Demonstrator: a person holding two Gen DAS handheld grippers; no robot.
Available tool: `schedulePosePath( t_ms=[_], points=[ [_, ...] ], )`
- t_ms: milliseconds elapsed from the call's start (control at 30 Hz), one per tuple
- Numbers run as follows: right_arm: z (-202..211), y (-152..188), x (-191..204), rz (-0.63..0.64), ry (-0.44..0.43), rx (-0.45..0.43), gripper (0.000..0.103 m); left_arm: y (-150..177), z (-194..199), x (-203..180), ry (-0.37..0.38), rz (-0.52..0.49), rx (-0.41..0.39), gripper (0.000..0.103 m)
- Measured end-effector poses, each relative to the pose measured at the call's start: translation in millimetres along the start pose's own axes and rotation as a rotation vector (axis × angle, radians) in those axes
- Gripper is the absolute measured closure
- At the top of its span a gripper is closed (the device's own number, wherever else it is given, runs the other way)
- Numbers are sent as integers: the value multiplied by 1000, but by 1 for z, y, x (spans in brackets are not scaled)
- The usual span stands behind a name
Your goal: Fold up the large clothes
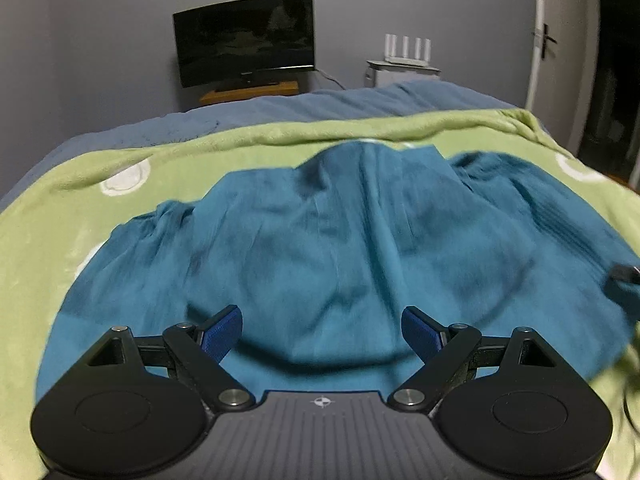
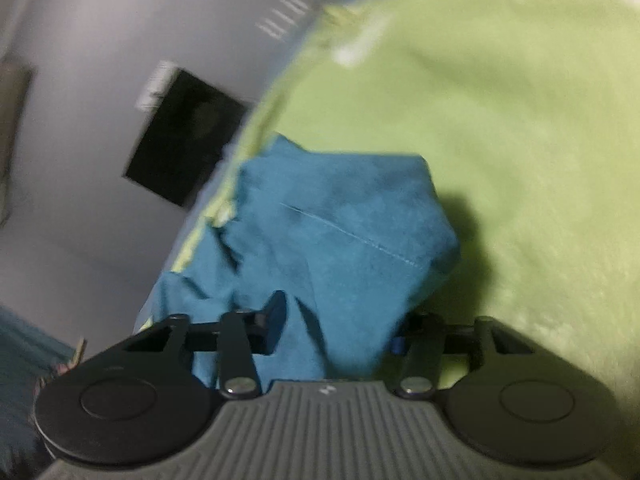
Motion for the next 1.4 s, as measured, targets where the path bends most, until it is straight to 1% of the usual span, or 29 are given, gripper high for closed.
schedulePosePath(
  t_ms=[33, 100, 167, 267, 300, 333, 367, 467, 500, 533, 600, 633, 667, 733, 800, 833, 900, 967, 1000, 1033, 1067, 1133, 1200, 1233, 1300, 1333, 1400],
  points=[
    [2, 1, 6, 37, -18, -16, 69, -5, -9, -1, -5, 23, 3, 14],
    [2, 1, 13, 87, -24, -30, 76, -9, -28, -4, -16, 48, 25, 14],
    [-2, 1, 13, 85, -25, -27, 76, -4, -46, -11, -36, 25, 58, 16],
    [-8, -2, 7, 59, -30, -14, 75, 14, -68, -21, -42, -40, 111, 17],
    [-6, -3, 4, 50, -32, -10, 74, 20, -73, -22, -40, -42, 112, 17],
    [-9, -3, 1, 40, -30, -3, 68, 27, -77, -21, -37, -27, 116, 16],
    [-15, -3, -1, 26, -27, 5, 66, 30, -78, -19, -37, -11, 118, 15],
    [-25, -3, -7, -4, -25, 12, 65, 27, -74, -15, -34, 14, 113, 15],
    [-29, -3, -9, -2, -26, 13, 65, 25, -69, -13, -32, 30, 109, 18],
    [-30, -3, -8, 6, -28, 11, 71, 24, -59, -11, -22, 54, 92, 20],
    [-27, -2, -5, 24, -38, 3, 77, 29, -37, -10, 23, 59, 45, 20],
    [-27, -2, -5, 24, -44, 0, 77, 34, -29, -10, 39, 41, 35, 20],
    [-27, -2, -5, 20, -47, -2, 77, 39, -25, -12, 51, 17, 42, 20],
    [-29, -3, -5, 9, -44, 0, 76, 52, -23, -21, 74, -39, 80, 22],
    [-29, -3, -9, -19, -37, 8, 73, 60, -29, -27, 54, -79, 109, 22],
    [-32, -4, -10, -42, -31, 9, 67, 62, -33, -29, 45, -98, 116, 22],
    [-34, -6, -13, -75, -24, 1, 65, 66, -36, -36, 29, -138, 118, 22],
    [-37, -6, -14, -89, -21, -6, 65, 64, -32, -39, 16, -164, 105, 25],
    [-37, -6, -13, -80, -20, -11, 65, 63, -27, -40, 27, -166, 100, 32],
    [-36, -5, -13, -70, -20, -16, 65, 64, -21, -42, 48, -158, 98, 36],
    [-35, -5, -12, -65, -19, -19, 65, 66, -15, -43, 64, -151, 90, 37],
    [-33, -4, -13, -59, -25, -23, 71, 79, -16, -46, 52, -177, 97, 37],
    [-32, -2, -6, -9, -27, -29, 77, 88, -18, -60, 27, -212, 119, 37],
    [-29, -1, -1, 31, -25, -38, 81, 91, -20, -66, 7, -251, 120, 37],
    [-24, 4, 18, 151, -22, -63, 84, 94, -21, -77, -30, -325, 107, 37],
    [-20, 7, 29, 214, -21, -76, 85, 96, -20, -78, -35, -333, 101, 37],
    [-11, 14, 54, 341, -28, -105, 86, 94, -17, -72, -20, -293, 97, 37]
  ],
)
Point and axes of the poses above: each gripper's, at about its wrist camera, not at the fingertips, and z roughly against the way its jaws point, x to its left, y to its underside, the point moved 1 cm from there along -z, roughly the way its jaws point, and after that the axes turned 1 degree about -y, right-handed, at the moved point
